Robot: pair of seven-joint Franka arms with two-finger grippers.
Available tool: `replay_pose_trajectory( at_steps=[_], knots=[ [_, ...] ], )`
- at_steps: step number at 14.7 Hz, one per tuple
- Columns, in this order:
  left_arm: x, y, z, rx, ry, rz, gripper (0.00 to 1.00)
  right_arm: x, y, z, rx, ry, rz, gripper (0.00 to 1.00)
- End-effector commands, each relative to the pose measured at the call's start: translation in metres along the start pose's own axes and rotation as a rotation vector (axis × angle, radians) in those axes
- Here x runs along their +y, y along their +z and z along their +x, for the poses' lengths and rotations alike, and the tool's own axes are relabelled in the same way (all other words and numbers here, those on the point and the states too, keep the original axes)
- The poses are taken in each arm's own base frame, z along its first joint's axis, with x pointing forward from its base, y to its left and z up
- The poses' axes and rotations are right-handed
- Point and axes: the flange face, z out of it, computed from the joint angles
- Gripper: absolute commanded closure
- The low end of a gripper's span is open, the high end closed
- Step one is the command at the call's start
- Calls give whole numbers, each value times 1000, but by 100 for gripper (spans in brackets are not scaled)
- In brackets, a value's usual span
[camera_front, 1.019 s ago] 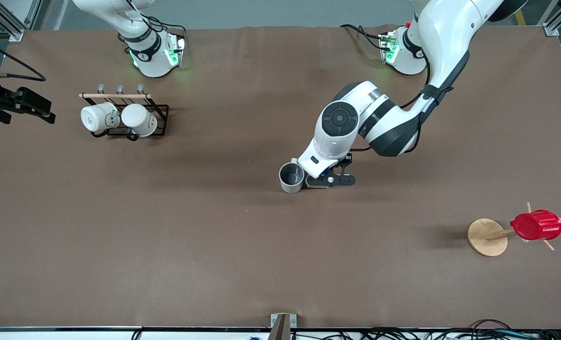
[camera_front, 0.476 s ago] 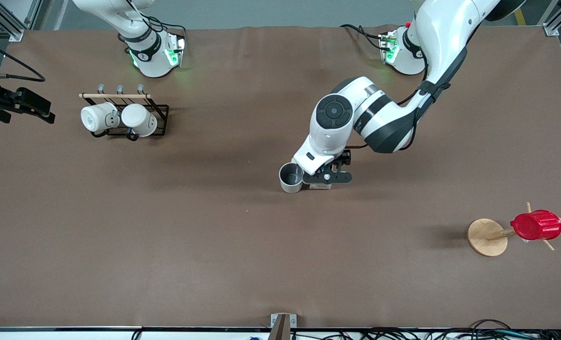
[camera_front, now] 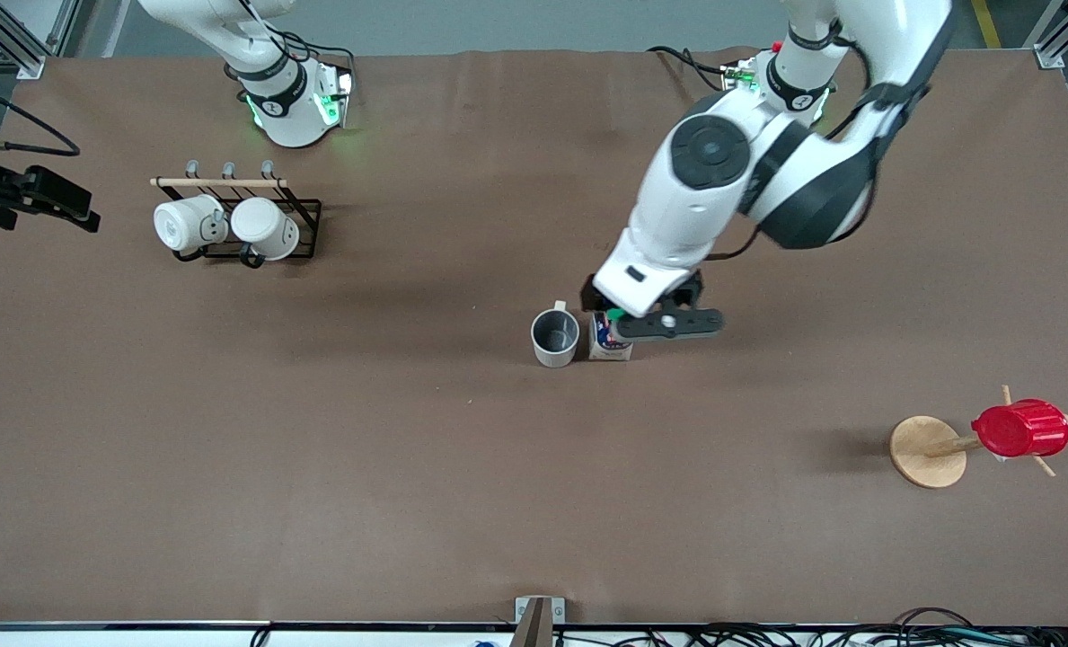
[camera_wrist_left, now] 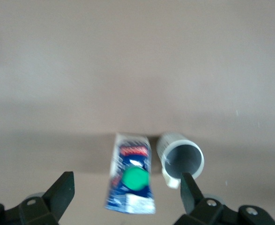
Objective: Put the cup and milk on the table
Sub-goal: 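Open the left gripper and withdraw it from the carton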
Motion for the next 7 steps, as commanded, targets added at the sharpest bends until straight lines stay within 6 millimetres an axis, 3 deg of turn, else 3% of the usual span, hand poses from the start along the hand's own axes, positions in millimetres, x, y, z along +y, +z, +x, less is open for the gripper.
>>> replay_pose_trajectory(
  at_steps=[1, 7],
  knots=[
    [-52, -45, 16, 2, -36, 2, 0, 5, 1, -1, -5, 10, 14, 0],
    [-194, -109, 58, -7, 54, -22, 0, 6, -1, -1, 1, 10, 17, 0]
  ],
)
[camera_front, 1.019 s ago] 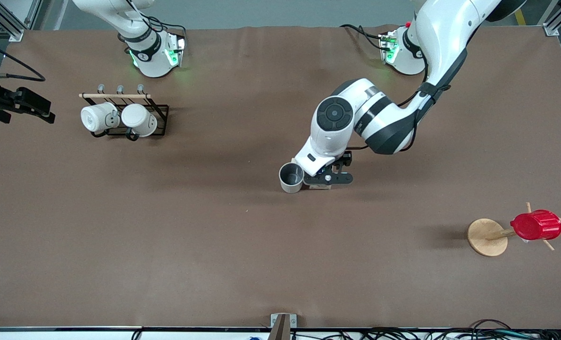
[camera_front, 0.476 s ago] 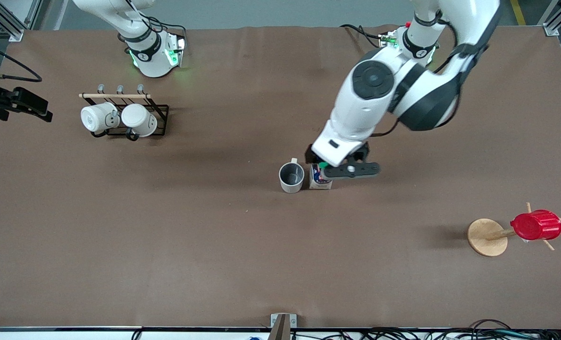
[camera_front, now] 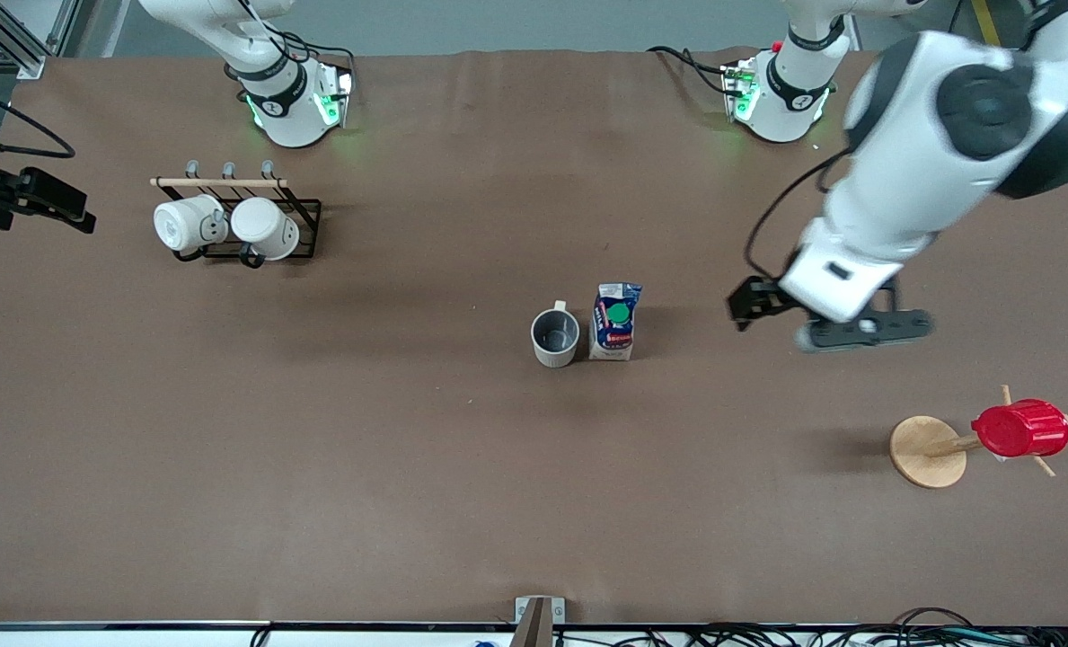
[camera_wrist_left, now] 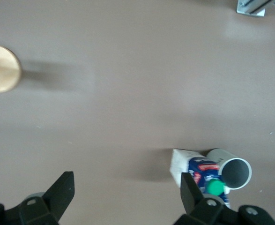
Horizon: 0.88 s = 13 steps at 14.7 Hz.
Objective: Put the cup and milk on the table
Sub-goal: 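Open the left gripper and withdraw it from the carton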
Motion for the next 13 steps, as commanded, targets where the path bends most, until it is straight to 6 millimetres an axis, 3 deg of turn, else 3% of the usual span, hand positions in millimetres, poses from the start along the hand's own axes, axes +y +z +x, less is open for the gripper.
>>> replay_pose_trajectory(
  at_steps=[1, 5, 7, 13],
  knots=[
    [-54, -33, -5, -18, 54, -21, 0, -2, -2, -2, 2, -1, 16, 0],
    [-125, -69, -19, -22, 168, 2, 0, -4, -2, -2, 3, -6, 15, 0],
    [-148, -80, -34, -20, 176, 4, 0, -5, -2, -2, 0, -8, 17, 0],
    [-167, -82, -35, -21, 162, 47, 0, -7, -3, 0, 20, -11, 20, 0]
  ],
)
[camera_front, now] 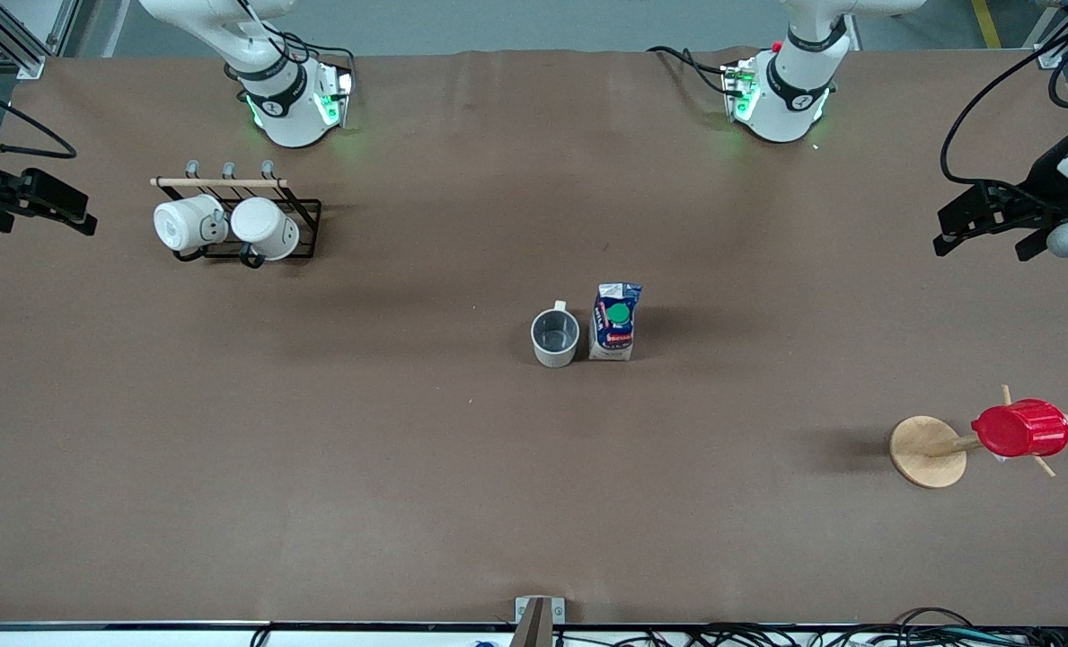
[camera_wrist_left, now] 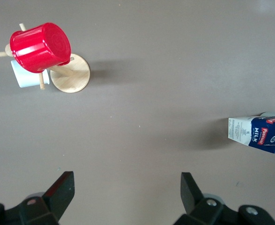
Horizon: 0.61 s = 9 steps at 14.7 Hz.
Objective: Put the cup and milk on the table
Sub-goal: 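Open the left gripper and withdraw it from the carton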
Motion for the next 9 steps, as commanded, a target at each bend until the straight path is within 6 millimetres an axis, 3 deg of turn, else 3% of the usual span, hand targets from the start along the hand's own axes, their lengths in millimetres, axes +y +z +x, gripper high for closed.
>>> replay_pose_trajectory(
  at_steps=[1, 9],
  knots=[
    [-4, 1, -3, -7, 17, 27, 0, -1, -2, -1, 7, 1, 18, 0],
    [-6, -3, -8, -15, -8, 28, 2, 0, -2, -2, 4, 2, 19, 0]
  ],
)
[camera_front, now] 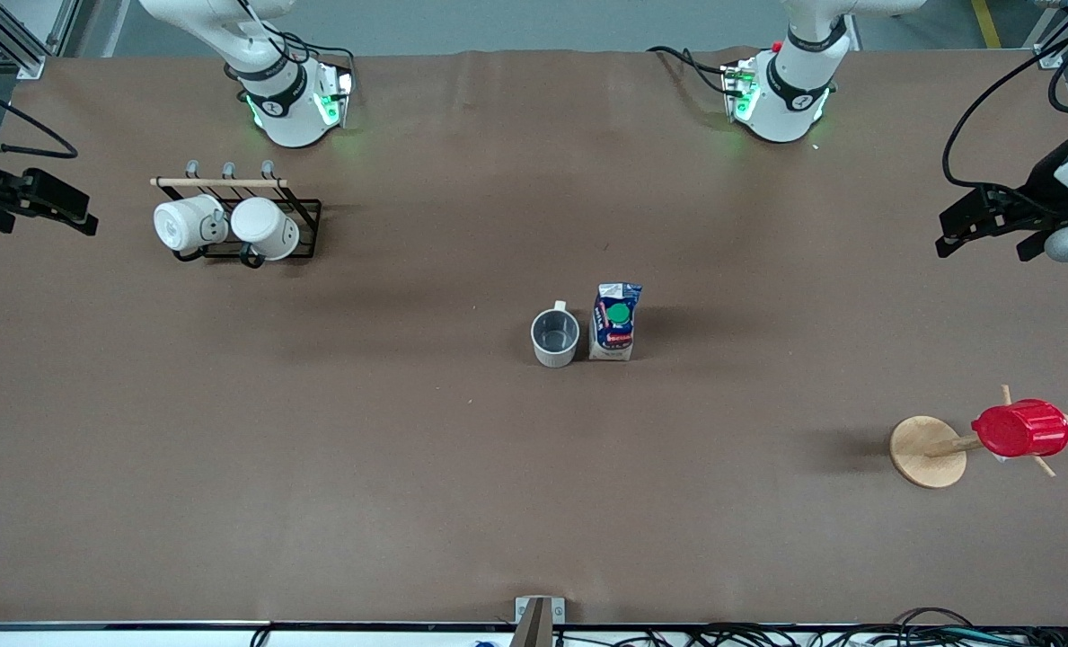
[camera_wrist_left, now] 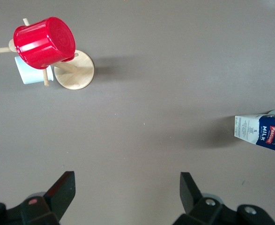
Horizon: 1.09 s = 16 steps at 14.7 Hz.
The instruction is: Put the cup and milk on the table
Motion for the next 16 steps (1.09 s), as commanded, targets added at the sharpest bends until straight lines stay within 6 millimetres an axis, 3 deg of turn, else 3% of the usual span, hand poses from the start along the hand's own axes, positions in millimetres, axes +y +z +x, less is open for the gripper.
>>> replay_pose_trajectory(
  at_steps=[1, 4, 16],
  knots=[
    [-5, -10, -10, -1, -10, 15, 2, 0, -2, -2, 2, 3, 18, 0],
    [-12, -11, -11, 0, -25, 15, 2, 0, -2, -1, 5, 3, 18, 0],
    [-9, -8, -18, -7, -37, 48, 3, 0, -2, -1, 5, 3, 18, 0]
  ],
)
